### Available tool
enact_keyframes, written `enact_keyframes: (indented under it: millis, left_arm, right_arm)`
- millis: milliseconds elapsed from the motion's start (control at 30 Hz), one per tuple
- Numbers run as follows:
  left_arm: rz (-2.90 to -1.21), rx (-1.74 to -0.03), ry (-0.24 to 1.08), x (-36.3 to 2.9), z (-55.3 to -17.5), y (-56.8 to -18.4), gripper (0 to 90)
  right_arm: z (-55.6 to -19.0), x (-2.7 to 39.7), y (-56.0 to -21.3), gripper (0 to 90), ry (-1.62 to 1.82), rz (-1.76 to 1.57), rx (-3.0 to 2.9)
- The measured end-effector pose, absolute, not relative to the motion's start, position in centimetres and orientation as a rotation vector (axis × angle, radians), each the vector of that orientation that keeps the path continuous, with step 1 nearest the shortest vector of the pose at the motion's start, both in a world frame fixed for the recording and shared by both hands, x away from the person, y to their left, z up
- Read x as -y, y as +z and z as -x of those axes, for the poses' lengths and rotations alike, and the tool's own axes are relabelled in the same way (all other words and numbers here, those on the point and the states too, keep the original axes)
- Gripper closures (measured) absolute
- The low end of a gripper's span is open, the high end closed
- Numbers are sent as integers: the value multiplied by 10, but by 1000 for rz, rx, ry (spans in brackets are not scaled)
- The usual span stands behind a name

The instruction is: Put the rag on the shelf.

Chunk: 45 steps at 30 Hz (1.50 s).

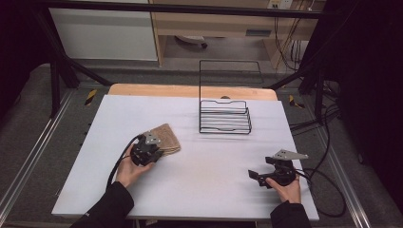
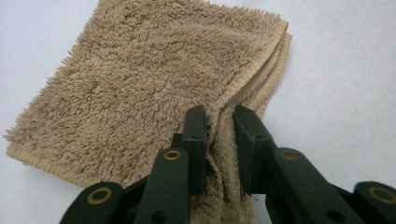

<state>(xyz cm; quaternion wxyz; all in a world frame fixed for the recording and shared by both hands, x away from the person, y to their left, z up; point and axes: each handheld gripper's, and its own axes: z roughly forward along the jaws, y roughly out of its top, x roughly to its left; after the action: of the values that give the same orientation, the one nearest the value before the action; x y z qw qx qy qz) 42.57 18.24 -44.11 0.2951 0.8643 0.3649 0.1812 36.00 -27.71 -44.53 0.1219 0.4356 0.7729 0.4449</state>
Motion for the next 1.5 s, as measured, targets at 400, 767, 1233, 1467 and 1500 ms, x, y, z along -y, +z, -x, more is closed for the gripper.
enact_keyframes:
  millis: [400, 767, 1233, 1467, 1500]
  left_arm:
    - [-2280, -991, 435, -187, -430, -439, 836]
    - [-2240, -985, 401, -191, -425, -425, 850]
    - [-2229, -958, 306, -173, -408, -414, 849]
    - [-2199, -960, 259, -160, -399, -410, 848]
    - [-2198, -958, 254, -158, -398, -410, 848]
  right_arm:
    - [-360, 277, -445, 6, 1305, -1274, -2255]
    - [-361, 278, -445, 7, 1308, -1270, -2256]
    - [-360, 278, -445, 8, 1313, -1269, -2257]
    - [-360, 278, -445, 8, 1319, -1270, -2256]
    - [-360, 278, -445, 7, 1319, -1271, -2256]
